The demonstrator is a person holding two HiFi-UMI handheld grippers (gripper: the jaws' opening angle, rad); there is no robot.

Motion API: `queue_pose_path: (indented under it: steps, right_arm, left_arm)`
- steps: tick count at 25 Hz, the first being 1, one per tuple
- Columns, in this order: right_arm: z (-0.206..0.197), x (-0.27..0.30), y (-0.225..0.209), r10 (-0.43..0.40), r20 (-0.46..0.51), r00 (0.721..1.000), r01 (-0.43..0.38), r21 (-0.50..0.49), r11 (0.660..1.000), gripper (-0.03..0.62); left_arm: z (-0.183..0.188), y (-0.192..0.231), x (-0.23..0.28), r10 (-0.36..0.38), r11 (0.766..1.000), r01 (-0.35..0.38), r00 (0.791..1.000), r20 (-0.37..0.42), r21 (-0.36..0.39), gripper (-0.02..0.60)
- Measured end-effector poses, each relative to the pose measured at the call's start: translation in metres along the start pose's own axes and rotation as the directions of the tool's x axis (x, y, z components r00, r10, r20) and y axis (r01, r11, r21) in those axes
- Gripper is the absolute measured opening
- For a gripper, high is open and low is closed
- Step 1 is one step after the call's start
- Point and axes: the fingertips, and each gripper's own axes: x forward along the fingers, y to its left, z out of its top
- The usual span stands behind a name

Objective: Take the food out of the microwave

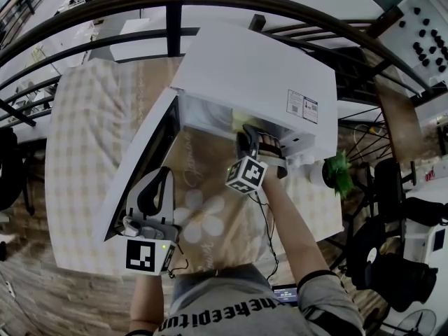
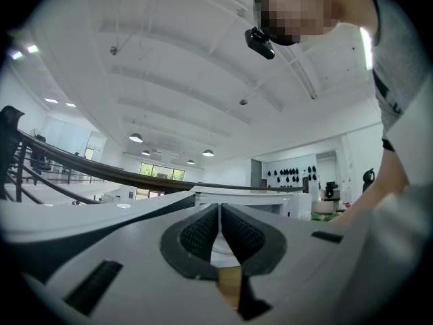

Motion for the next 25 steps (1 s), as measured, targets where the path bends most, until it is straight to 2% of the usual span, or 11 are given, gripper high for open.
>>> queue_pose_path:
  steps: [2, 7, 12, 20, 25]
  right_arm:
    - [0.003, 0.0, 0.002, 0.024, 0.011, 1.0, -0.024, 0.009, 1.0, 0.118]
    - [0.007, -0.001, 0.007, 0.069, 0.02, 0.997, -0.07, 0.036, 0.997, 0.089]
    - [0.0, -0.004, 0.0, 0.104, -0.017, 0.994, -0.103, 0.063, 0.993, 0.144]
    - [-0.013, -0.002, 0.007, 0.086, -0.108, 0.99, -0.09, -0.028, 0.996, 0.12]
    - [-0.012, 0.0, 0.01, 0.107, -0.118, 0.987, -0.113, -0.052, 0.992, 0.095]
  left_arm:
    - [-0.005, 0.001, -0.001, 0.004, 1.0, -0.004, 1.0, -0.024, -0.003, 0.015]
    - [-0.004, -0.001, 0.001, -0.001, 1.0, 0.001, 1.0, -0.02, -0.003, 0.015]
    - [-0.005, 0.001, 0.001, 0.002, 1.0, -0.003, 1.0, -0.021, -0.004, 0.015]
    - [-0.007, -0.002, 0.003, -0.013, 1.0, 0.013, 1.0, -0.022, -0.006, 0.015]
    - [-0.008, -0.003, 0.005, -0.022, 1.0, 0.022, 1.0, -0.019, -0.009, 0.015]
